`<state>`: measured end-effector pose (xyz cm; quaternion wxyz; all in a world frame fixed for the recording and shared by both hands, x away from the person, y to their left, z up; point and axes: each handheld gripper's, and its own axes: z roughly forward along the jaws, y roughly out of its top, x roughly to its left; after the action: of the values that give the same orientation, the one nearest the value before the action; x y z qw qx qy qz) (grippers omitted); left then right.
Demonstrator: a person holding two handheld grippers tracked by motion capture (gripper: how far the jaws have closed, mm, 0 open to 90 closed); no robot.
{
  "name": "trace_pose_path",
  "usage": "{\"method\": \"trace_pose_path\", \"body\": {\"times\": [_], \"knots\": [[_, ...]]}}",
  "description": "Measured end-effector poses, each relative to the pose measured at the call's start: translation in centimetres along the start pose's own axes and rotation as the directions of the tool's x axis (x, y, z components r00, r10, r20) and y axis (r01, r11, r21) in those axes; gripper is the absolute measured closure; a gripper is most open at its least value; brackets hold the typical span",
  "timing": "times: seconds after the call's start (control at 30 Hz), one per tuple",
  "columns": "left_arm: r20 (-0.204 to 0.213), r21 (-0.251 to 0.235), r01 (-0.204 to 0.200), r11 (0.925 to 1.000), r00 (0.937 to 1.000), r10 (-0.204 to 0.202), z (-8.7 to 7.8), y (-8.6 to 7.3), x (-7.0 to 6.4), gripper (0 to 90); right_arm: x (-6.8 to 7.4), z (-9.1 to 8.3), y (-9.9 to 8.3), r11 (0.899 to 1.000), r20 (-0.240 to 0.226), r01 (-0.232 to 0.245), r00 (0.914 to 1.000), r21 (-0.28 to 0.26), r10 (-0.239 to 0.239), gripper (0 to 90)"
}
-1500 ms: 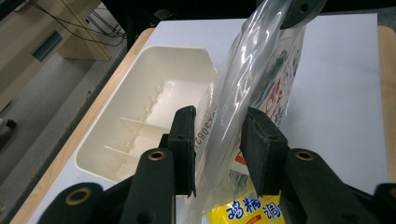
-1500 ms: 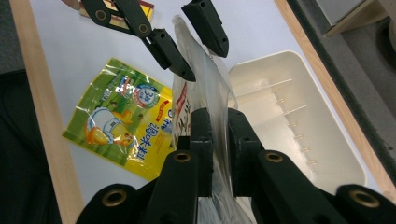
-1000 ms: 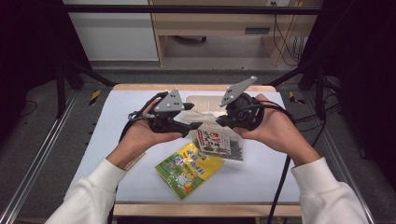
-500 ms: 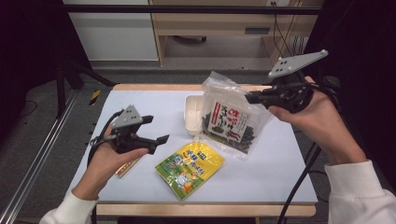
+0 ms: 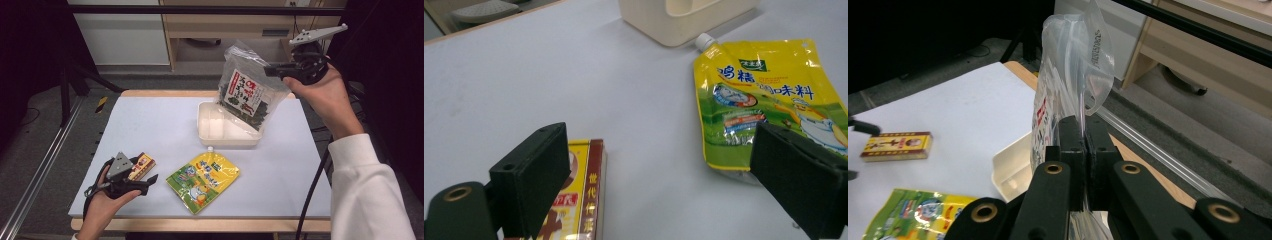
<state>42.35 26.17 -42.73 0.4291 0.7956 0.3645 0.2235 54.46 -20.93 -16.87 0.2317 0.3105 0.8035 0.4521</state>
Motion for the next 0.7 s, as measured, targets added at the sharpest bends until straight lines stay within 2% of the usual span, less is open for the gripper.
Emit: {"method": "trace_pose_path", "body": {"times": [0.13,0.23,0.33,0.4,0.6,0.7], "knots": [[-0.039,-0.023,0.029,0.9993,0.9988,-0.030,-1.1,-1.3,0.4,9.1,-1.4,1.8,0.5,1.000,0.019,-0.017,0.9997,0.014,0.017,89.1],[-0.058,-0.017,0.026,0.9995,0.9979,-0.027,-1.6,-1.8,0.7,9.0,-1.7,2.3,0.6,1.000,0.022,-0.024,0.9995,0.012,0.023,89.1],[-0.079,-0.019,0.039,0.9991,0.9961,-0.040,-1.9,-2.0,1.2,9.0,-1.9,2.8,0.7,1.000,0.035,-0.023,0.9991,0.009,0.022,89.1],[-0.084,-0.023,0.062,0.9978,0.9944,-0.064,-2.0,-2.2,1.4,9.0,-2.2,3.2,0.6,0.999,0.041,-0.034,0.9986,-0.004,0.034,89.1],[-0.093,-0.003,0.056,0.9984,0.9941,-0.056,-1.8,-2.4,1.7,9.0,-2.4,3.5,0.4,0.999,0.044,-0.044,0.9981,-0.005,0.044,89.0],[-0.097,0.000,0.064,0.9979,0.9932,-0.064,-1.8,-2.4,1.7,9.0,-2.4,3.5,0.3,0.999,0.052,-0.044,0.9977,-0.002,0.044,89.1]]}}
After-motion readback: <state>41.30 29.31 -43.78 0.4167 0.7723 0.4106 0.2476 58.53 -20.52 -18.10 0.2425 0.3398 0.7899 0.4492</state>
